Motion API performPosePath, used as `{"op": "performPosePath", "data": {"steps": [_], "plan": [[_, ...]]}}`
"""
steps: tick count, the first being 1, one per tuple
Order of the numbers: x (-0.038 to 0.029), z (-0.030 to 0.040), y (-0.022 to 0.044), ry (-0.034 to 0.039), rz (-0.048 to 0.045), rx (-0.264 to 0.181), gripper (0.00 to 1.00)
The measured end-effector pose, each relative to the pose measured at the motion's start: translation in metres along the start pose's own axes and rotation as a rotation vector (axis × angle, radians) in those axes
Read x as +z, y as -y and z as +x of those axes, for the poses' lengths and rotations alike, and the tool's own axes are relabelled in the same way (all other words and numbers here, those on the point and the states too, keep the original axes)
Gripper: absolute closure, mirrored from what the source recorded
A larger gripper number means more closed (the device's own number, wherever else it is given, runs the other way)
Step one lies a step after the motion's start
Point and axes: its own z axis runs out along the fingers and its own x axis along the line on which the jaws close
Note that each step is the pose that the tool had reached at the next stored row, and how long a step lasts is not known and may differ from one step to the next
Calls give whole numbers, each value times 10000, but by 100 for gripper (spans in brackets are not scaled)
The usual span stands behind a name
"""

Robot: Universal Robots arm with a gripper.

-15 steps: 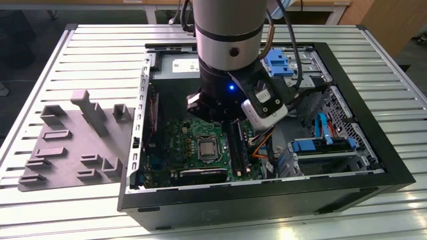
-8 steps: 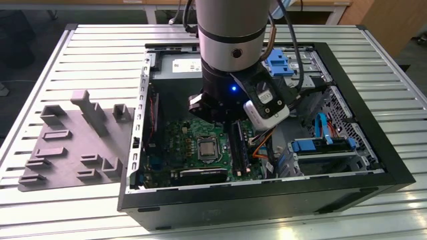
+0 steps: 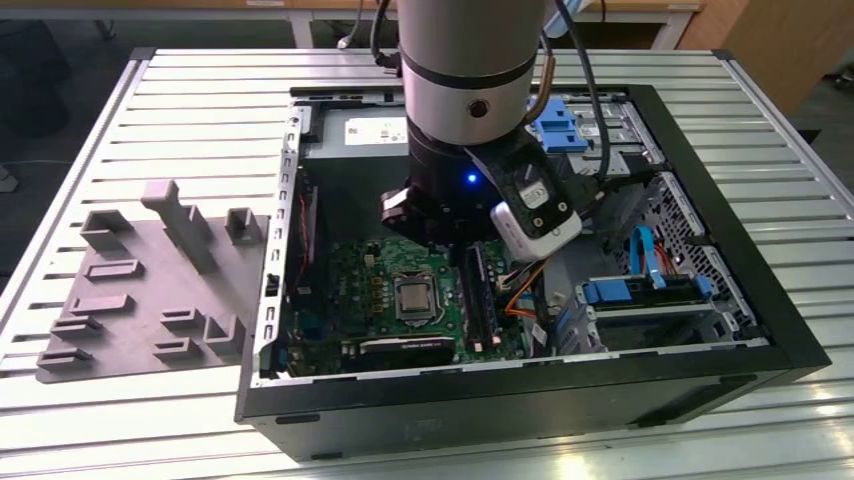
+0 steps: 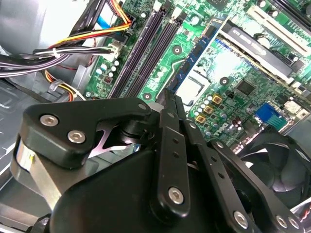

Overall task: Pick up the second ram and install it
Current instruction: 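Insert the second ram into the second slot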

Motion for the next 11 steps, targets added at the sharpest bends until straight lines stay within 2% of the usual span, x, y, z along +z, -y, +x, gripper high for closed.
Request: {"op": "performPosePath", "data": {"steps": [11], "plan": [[30,-9,-21,2,8,91,88]]}}
